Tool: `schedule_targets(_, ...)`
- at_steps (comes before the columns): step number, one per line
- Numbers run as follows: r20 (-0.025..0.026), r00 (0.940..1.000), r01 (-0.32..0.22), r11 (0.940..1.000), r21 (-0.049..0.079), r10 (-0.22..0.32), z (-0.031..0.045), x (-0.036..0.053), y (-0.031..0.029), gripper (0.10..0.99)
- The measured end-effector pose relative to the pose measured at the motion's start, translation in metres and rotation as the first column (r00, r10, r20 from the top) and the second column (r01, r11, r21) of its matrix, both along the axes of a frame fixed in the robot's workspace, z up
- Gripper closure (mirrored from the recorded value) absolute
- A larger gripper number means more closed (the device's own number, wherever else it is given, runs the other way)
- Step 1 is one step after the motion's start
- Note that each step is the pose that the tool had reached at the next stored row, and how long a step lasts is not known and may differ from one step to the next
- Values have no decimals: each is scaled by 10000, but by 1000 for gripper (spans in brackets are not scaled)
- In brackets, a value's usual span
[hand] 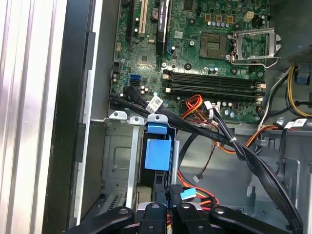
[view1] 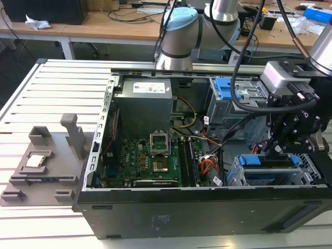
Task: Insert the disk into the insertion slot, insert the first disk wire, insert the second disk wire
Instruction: 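Insert the second disk wire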
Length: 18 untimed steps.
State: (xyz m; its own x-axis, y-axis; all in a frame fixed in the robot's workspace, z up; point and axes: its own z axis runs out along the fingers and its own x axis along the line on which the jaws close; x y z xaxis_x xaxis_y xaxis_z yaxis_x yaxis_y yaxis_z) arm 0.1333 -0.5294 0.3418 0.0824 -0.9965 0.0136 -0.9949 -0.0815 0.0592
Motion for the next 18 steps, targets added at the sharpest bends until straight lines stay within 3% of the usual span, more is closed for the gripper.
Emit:
schedule_targets(11,-14,10000,-1,10000,3,1,-17,33,-40,937)
schedule_targets(18,-18,10000,-1,10000,-2,1,-66,33,-63,937)
